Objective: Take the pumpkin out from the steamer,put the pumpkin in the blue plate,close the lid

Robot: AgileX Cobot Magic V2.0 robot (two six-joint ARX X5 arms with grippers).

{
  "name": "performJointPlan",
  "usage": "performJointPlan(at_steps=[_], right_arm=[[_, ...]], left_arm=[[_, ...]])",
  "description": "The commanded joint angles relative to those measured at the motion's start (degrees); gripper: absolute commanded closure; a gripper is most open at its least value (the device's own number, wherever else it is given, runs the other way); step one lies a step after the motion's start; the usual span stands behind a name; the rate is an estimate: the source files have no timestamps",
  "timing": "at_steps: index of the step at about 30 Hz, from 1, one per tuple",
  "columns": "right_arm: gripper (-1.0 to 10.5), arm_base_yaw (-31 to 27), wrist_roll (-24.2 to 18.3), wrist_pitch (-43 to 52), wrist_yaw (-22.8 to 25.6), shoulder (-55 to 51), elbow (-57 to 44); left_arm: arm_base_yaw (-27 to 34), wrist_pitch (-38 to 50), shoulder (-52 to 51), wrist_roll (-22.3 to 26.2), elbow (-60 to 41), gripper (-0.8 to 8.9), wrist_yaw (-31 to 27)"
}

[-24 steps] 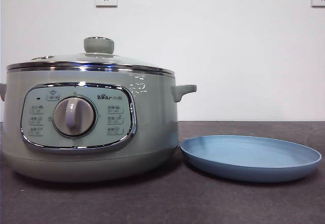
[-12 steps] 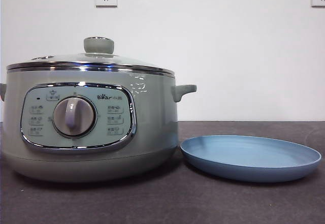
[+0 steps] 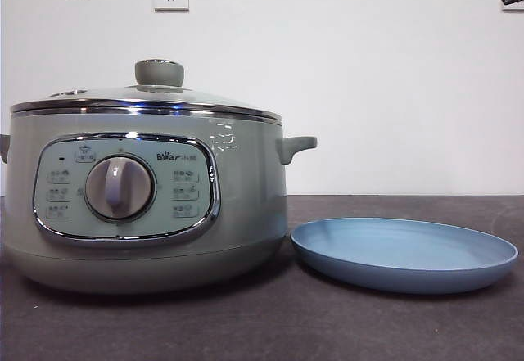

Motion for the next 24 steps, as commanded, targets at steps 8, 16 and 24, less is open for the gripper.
performJointPlan(at_steps=[8,16,24], right_arm=[[3.5,0.17,0.42,-0.57,0.17,0.11,0.13],[3.5,0.17,0.42,-0.76,0.17,0.11,0.13],[3.5,0.15,0.39,-0.87,0.2,0.11,0.13]], left_arm=[[-8.39,-2.4,11.08,5.75,6.05,3.73,-9.66],[-10.27,-3.1,17.46,7.34,6.16,3.73,-13.73],[-10.6,-3.56,18.18,7.41,6.16,3.77,-14.67]])
